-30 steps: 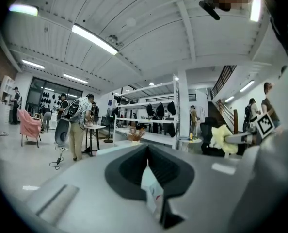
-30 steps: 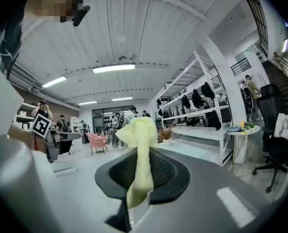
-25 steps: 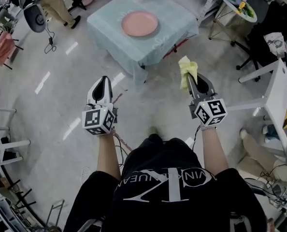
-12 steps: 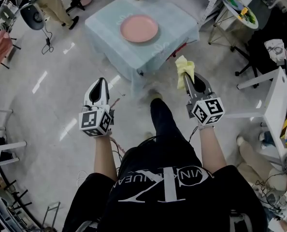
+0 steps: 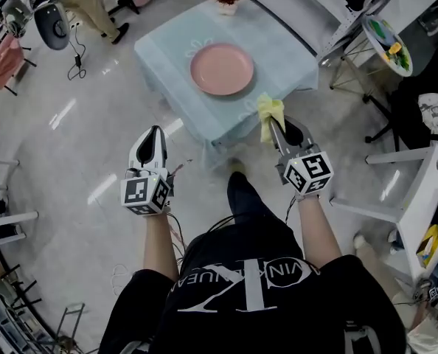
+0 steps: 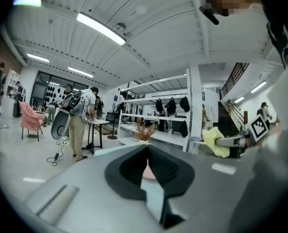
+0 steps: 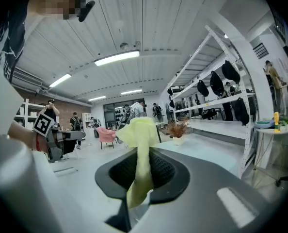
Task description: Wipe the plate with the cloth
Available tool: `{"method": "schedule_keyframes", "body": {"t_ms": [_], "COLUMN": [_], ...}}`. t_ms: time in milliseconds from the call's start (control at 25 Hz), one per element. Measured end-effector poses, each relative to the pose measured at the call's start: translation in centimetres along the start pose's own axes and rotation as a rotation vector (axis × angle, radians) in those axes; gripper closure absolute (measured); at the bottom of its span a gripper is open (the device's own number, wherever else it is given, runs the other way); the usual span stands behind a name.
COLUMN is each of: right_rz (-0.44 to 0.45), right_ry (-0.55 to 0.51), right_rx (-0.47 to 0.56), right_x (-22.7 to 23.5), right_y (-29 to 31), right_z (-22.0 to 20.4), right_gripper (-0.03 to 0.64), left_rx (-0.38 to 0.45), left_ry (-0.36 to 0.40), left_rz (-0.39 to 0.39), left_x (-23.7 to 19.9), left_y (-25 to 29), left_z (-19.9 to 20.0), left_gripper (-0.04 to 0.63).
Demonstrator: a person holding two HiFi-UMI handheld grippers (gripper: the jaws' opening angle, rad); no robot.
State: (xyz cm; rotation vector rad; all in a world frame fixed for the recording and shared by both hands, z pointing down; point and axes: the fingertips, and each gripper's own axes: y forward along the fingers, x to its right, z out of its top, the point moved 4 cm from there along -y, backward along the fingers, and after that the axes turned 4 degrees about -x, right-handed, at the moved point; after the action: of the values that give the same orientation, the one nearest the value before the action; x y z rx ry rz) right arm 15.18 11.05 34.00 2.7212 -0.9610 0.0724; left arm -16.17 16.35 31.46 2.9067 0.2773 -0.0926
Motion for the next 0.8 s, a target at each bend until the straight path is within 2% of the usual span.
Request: {"method": "schedule_keyframes", "body": {"t_ms": [440,800], "right_rz": [0.085,0.161], "right_ry": [0.021,0.019], "right_rx": [-0.094,-0.198], "right_x": [7.4,11.2], "right_y": [12.2,19.8], "right_z": [0.1,-2.2], "right_gripper": [0.575,0.575], "left_rx": [-0.098,-0.188], "left_ry": [-0.044,-0.087], "left_rz": [0.011,0.055], "left_x": [-1.6,-2.7], "left_y": [13.0,20.0], "left_z": [-1.3,-4.6], "left_gripper": [0.595,0.595]}}
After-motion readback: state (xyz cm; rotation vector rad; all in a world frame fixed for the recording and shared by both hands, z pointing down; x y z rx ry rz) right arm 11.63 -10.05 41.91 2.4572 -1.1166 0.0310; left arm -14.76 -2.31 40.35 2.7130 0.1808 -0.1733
